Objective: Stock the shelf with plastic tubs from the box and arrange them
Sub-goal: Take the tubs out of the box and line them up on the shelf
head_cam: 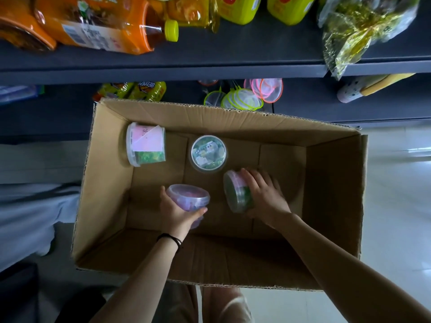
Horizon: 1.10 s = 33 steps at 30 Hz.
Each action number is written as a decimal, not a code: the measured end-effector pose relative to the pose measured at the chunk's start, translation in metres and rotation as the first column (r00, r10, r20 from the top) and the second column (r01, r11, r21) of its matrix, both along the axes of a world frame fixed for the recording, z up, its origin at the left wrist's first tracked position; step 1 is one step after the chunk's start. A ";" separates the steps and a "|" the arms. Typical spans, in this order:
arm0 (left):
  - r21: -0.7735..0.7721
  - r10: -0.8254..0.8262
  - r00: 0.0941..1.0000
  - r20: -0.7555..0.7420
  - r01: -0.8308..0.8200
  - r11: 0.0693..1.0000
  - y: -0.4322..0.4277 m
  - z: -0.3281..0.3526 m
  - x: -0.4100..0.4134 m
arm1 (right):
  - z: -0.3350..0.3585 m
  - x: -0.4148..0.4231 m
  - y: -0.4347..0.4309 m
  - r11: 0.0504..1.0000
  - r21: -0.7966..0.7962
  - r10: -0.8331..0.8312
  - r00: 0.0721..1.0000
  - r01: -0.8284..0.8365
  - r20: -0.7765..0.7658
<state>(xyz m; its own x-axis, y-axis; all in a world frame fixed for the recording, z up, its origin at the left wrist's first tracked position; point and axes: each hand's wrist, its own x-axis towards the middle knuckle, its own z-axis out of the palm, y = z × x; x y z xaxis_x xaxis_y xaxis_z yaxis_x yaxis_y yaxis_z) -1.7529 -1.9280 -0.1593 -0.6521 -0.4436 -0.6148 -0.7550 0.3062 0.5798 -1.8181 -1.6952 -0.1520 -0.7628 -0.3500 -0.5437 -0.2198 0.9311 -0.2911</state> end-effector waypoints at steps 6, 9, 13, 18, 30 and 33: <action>-0.010 0.087 0.996 -0.007 -0.087 0.996 -0.005 0.003 0.002 | -0.002 -0.003 -0.013 0.974 0.014 -0.228 0.970 0.227 0.087; -0.003 0.111 0.993 -0.030 -0.111 0.994 -0.002 0.013 0.002 | -0.001 -0.004 -0.015 0.944 -0.002 -0.324 0.931 0.329 0.169; 0.045 0.163 0.985 -0.056 -0.161 0.986 0.001 0.030 -0.007 | 0.017 0.000 -0.019 0.856 -0.077 -0.500 0.857 0.511 0.126; 0.032 0.213 0.960 -0.180 -0.210 0.977 0.012 0.094 -0.030 | 0.078 -0.002 -0.018 0.766 -0.246 -0.611 0.791 0.594 0.006; 0.188 0.162 0.666 -0.729 -0.033 0.982 0.013 0.344 -0.095 | 0.331 -0.065 -0.014 0.499 -0.673 -0.792 0.603 0.545 -0.099; 0.234 0.195 0.580 -0.791 -0.008 0.972 0.007 0.403 -0.104 | 0.395 -0.071 -0.022 0.425 -0.784 -0.796 0.599 0.453 -0.086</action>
<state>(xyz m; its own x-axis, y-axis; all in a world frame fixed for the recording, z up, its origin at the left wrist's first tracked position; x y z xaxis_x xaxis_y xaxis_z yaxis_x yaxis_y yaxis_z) -1.8568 -1.9210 0.2436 -0.8754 -0.4791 0.0642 0.0319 0.0752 0.9967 -1.8891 -1.7169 0.2431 -0.9745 0.2244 0.0053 0.0978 0.4459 -0.8897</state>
